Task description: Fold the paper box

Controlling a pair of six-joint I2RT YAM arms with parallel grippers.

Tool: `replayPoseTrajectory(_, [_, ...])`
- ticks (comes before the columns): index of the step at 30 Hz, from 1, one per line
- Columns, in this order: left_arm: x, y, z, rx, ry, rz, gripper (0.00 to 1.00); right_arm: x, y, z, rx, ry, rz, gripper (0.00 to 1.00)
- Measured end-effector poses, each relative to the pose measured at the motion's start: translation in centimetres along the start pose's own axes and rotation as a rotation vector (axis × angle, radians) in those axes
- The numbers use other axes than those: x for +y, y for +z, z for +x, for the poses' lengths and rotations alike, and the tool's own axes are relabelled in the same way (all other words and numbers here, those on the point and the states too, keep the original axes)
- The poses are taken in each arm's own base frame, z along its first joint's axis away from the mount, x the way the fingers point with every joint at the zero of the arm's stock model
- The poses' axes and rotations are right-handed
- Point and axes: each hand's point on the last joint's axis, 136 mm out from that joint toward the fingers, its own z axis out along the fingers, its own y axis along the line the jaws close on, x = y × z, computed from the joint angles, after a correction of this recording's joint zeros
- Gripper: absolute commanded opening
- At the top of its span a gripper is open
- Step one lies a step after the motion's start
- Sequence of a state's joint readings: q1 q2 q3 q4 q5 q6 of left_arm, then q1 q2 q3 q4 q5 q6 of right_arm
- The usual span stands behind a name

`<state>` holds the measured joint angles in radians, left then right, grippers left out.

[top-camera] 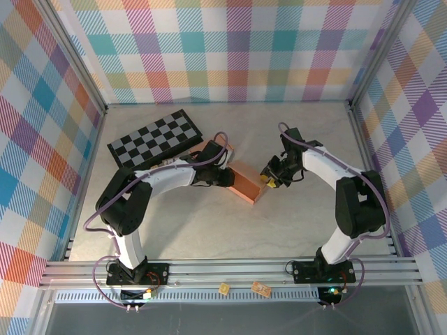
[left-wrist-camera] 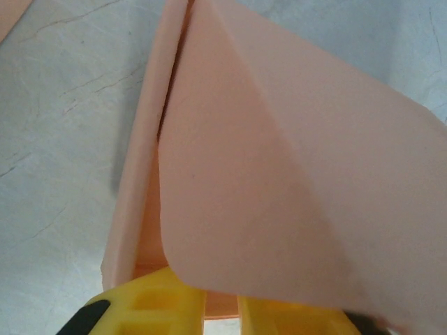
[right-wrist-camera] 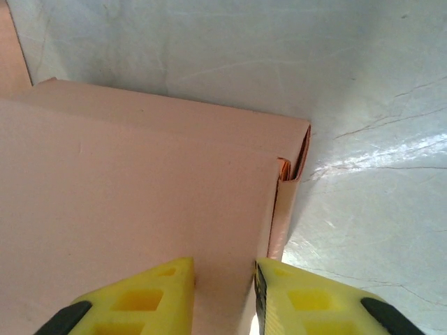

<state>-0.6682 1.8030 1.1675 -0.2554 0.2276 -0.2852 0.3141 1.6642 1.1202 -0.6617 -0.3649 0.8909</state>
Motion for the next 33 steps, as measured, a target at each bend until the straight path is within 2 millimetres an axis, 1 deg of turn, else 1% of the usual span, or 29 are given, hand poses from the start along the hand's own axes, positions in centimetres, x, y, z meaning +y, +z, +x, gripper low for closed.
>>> replayPoseTrajectory(1, [-0.1, -0.2, -0.1, -0.003, -0.004, 0.002, 0.29, 0.0, 0.0, 0.0, -0.008, -0.004, 0.0, 0.28])
replayPoseTrajectory(5, [-0.7, -1.3, -0.4, -0.027, -0.019, 0.025, 0.37, 0.3, 0.0, -0.1, -0.028, -0.016, 0.0, 0.28])
replayPoseTrajectory(8, [-1.3, -2.6, -0.1, -0.042, -0.032, 0.049, 0.45, 0.3, 0.1, -0.1, -0.034, -0.022, 0.005, 0.28])
replayPoseTrajectory(12, [-1.9, -4.3, 0.8, -0.052, -0.05, 0.086, 0.47, 0.3, 0.1, -0.1, -0.038, -0.022, 0.009, 0.28])
replayPoseTrajectory(17, [-2.8, -6.9, 2.0, -0.077, -0.062, 0.133, 0.5, 0.3, 0.1, -0.2, -0.04, -0.022, 0.009, 0.28])
replayPoseTrajectory(21, [-3.5, -9.5, 1.8, -0.099, -0.073, 0.14, 0.53, 0.3, 0.1, -0.2, -0.04, -0.022, 0.009, 0.28])
replayPoseTrajectory(22, [-3.7, -10.2, 1.3, -0.107, -0.079, 0.136, 0.53, 0.3, 0.1, -0.2, -0.04, -0.022, 0.009, 0.28])
replayPoseTrajectory(24, [-4.0, -11.7, -0.5, -0.134, -0.104, 0.128, 0.53, 0.3, 0.1, -0.2, -0.039, -0.022, 0.01, 0.28])
replayPoseTrajectory(26, [-4.2, -13.3, -3.2, -0.164, -0.139, 0.114, 0.53, 0.3, 0.1, -0.2, -0.039, -0.022, 0.01, 0.28])
replayPoseTrajectory(29, [-3.3, -14.9, -7.9, -0.21, -0.185, 0.076, 0.52, 0.2, 0.2, -0.2, -0.038, -0.022, 0.012, 0.28])
replayPoseTrajectory(31, [-2.6, -14.6, -10.0, -0.201, -0.19, 0.049, 0.5, 0.2, 0.2, -0.2, -0.038, -0.021, 0.012, 0.28])
replayPoseTrajectory(33, [-1.9, -13.3, -11.2, -0.159, -0.179, 0.024, 0.49, 0.2, 0.2, -0.2, -0.037, -0.021, 0.014, 0.28])
